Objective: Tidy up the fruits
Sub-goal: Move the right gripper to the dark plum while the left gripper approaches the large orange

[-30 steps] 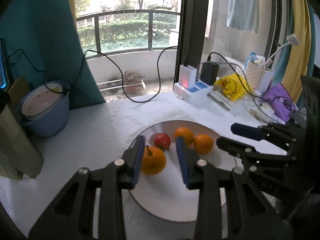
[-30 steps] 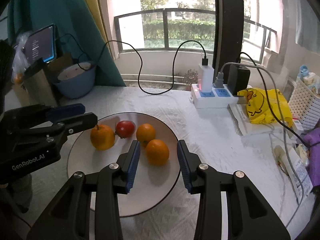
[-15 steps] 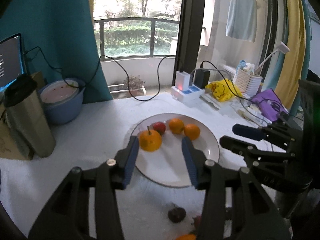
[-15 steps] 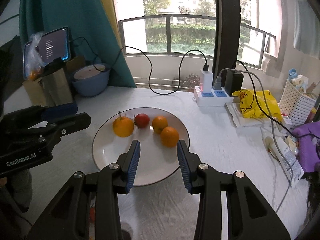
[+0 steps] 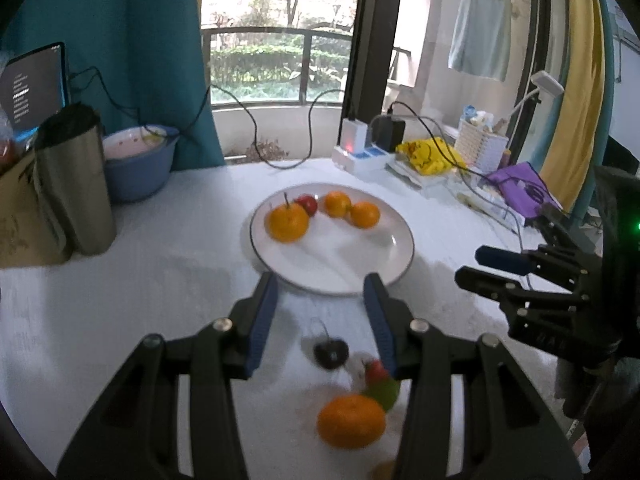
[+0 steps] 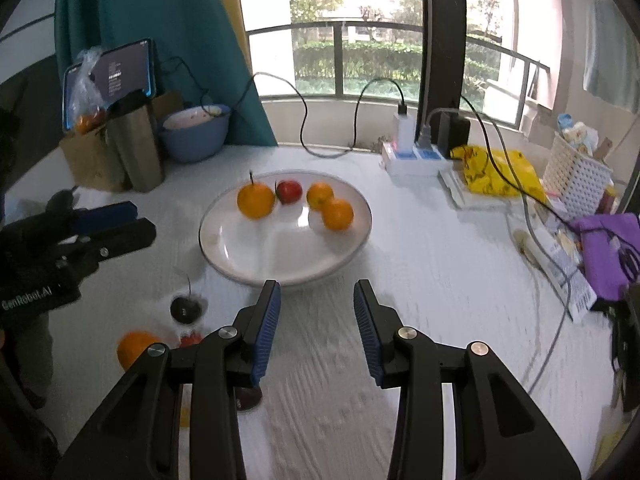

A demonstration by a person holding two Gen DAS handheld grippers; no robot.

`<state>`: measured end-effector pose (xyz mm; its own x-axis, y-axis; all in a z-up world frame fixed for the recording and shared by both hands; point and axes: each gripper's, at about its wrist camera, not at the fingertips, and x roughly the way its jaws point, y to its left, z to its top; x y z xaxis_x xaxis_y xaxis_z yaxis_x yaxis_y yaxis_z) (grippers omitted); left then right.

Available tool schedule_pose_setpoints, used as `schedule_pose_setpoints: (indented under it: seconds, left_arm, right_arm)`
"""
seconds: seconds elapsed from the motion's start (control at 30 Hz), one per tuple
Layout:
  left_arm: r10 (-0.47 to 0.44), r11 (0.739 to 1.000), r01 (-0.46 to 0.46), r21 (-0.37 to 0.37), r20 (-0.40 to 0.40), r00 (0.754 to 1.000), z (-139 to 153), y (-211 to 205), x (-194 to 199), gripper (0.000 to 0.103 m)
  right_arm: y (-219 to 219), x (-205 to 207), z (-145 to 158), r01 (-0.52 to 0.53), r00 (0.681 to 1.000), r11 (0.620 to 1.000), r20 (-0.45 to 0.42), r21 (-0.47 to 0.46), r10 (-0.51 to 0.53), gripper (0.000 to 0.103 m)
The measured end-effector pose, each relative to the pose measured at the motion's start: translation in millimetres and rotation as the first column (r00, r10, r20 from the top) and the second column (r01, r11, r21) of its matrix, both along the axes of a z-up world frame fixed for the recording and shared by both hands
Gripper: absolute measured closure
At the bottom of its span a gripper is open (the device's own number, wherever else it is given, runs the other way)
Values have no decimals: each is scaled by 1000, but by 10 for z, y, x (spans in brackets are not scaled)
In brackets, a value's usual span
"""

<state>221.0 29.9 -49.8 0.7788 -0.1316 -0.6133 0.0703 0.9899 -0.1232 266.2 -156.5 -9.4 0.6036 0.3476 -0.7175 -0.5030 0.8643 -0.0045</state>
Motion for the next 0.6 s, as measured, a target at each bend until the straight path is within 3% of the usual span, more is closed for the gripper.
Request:
schedule_pose_setpoints:
  seconds: [0.27,0.6]
  left_arm:
    - [4,1000,-5,-17,-43,999,-205,-57,-242,57]
    - [1,1000,-3,-28,-82,997,-381,-106,-380,56]
  right_arm:
    - [-182,-195,-265,12,999,999,-45,-52,-15,63]
    - [-154,-422,-422,-61,993,996,-103,-66,54,63]
